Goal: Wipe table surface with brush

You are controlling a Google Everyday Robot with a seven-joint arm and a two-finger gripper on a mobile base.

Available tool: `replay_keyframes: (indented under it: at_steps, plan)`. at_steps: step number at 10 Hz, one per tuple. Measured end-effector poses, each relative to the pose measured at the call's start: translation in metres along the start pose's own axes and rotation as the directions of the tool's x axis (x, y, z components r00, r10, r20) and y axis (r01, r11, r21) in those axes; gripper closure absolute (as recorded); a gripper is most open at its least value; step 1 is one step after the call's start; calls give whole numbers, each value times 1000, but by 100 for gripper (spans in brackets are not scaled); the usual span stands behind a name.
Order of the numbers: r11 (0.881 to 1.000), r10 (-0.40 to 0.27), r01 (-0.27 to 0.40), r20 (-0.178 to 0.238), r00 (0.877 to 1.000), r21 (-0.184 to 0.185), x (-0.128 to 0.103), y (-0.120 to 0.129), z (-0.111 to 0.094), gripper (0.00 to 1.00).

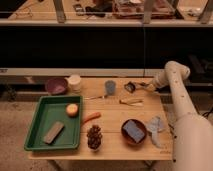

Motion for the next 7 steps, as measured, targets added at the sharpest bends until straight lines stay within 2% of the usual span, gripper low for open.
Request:
replay_keyframes:
  at_steps: [3,5,7]
  plan:
    - [992,-73,69,-35,997,-102,33,-2,-51,100]
    - [975,-132,119,-59,989,-187,54,-7,-86,100]
    - [948,-195,168,-78,978,-269,67,-16,-114,100]
